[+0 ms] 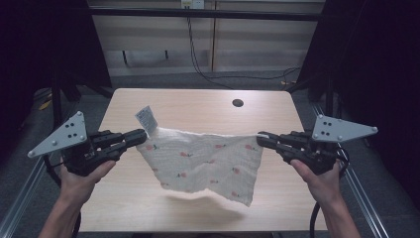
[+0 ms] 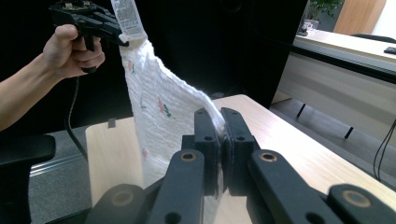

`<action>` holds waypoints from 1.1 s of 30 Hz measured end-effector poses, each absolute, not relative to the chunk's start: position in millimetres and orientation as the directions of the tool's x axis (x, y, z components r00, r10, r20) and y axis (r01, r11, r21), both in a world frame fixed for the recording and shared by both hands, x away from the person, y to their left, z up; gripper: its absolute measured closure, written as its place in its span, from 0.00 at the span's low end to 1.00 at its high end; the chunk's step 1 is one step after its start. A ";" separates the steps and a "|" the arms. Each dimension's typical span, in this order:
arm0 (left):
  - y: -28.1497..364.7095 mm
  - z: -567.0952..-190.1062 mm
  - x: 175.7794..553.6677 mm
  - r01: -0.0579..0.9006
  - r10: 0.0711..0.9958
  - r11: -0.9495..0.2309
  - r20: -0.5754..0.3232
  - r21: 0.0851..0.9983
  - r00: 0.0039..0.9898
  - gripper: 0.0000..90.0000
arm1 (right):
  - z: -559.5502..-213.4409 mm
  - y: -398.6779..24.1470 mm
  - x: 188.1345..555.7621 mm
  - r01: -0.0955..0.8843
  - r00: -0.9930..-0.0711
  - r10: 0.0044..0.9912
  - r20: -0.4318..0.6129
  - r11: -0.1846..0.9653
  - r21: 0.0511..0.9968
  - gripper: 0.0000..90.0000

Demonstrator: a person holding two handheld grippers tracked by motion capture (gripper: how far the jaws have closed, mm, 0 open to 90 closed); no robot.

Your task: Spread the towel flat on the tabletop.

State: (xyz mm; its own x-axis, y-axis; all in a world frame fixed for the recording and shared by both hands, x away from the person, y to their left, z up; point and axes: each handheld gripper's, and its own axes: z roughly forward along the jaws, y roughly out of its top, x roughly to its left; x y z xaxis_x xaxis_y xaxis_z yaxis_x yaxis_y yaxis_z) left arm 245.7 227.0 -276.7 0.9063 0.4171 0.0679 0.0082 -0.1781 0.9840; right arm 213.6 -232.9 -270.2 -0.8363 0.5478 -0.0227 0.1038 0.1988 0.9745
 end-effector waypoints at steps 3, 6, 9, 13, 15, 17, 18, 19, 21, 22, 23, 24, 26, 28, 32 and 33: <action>217.2 -289.8 255.4 0.040 0.420 -0.201 0.049 0.979 0.906 0.96 | -283.1 -235.3 214.5 0.133 -0.829 0.558 -0.007 0.210 0.969 0.95; 211.0 -311.8 277.2 0.112 0.424 -0.225 -0.006 0.968 0.906 0.96 | -304.5 -239.0 225.5 0.191 -0.815 0.579 0.027 0.225 0.956 0.95; 200.8 -334.3 292.3 0.171 0.409 -0.237 -0.062 0.956 0.911 0.96 | -327.7 -241.5 239.9 0.255 -0.808 0.585 0.070 0.240 0.937 0.95; 190.9 -354.2 305.7 0.206 0.437 -0.282 -0.066 0.937 0.897 0.96 | -352.7 -246.1 258.4 0.318 -0.795 0.593 0.126 0.232 0.919 0.95; 191.7 -362.2 314.3 0.236 0.438 -0.266 -0.100 0.935 0.893 0.96 | -362.1 -247.2 265.9 0.347 -0.784 0.603 0.147 0.229 0.909 0.95; 192.1 -368.9 318.5 0.252 0.449 -0.266 -0.112 0.931 0.886 0.96 | -367.4 -248.2 271.1 0.358 -0.775 0.614 0.147 0.235 0.904 0.95; 192.2 -371.6 319.8 0.263 0.454 -0.265 -0.121 0.928 0.883 0.96 | -368.9 -248.6 272.9 0.364 -0.773 0.616 0.153 0.233 0.902 0.95; 192.4 -372.9 320.1 0.265 0.459 -0.280 -0.113 0.923 0.881 0.96 | -370.7 -249.2 275.4 0.369 -0.772 0.615 0.157 0.234 0.899 0.95; 193.5 -373.4 320.3 0.263 0.468 -0.293 -0.102 0.919 0.878 0.96 | -374.2 -249.4 280.5 0.377 -0.767 0.621 0.162 0.233 0.896 0.95; 195.7 -373.7 321.6 0.265 0.469 -0.283 -0.108 0.922 0.877 0.96 | -375.2 -249.2 282.1 0.378 -0.768 0.619 0.161 0.235 0.896 0.95; 197.4 -375.1 324.1 0.275 0.473 -0.269 -0.122 0.923 0.872 0.96 | -376.6 -248.6 284.3 0.379 -0.765 0.624 0.156 0.241 0.894 0.95; 198.6 -377.3 327.3 0.290 0.471 -0.255 -0.144 0.922 0.870 0.96 | -378.0 -248.2 286.8 0.383 -0.762 0.628 0.156 0.243 0.891 0.95; 199.5 -381.7 330.8 0.305 0.465 -0.246 -0.164 0.920 0.870 0.96 | -381.8 -248.7 292.9 0.386 -0.755 0.637 0.158 0.237 0.892 0.95; 199.0 -388.2 333.3 0.325 0.464 -0.253 -0.181 0.911 0.867 0.96 | -383.6 -248.9 295.9 0.397 -0.752 0.639 0.164 0.238 0.887 0.95; 197.8 -390.6 333.8 0.317 0.480 -0.277 -0.155 0.907 0.863 0.96 | -391.4 -250.1 306.3 0.420 -0.738 0.651 0.181 0.233 0.877 0.95; 197.9 -390.7 335.0 0.315 0.485 -0.276 -0.152 0.908 0.861 0.96 | -393.5 -249.4 308.6 0.426 -0.734 0.654 0.181 0.236 0.873 0.95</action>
State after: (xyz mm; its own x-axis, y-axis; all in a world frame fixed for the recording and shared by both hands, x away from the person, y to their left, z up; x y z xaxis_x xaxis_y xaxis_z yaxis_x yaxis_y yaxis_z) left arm 335.0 197.9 -390.7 0.8614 0.4846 -0.1521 0.3155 -0.2758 0.9080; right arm 308.6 -249.4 -393.5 -0.7342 0.6543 0.1813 0.4260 0.2361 0.8734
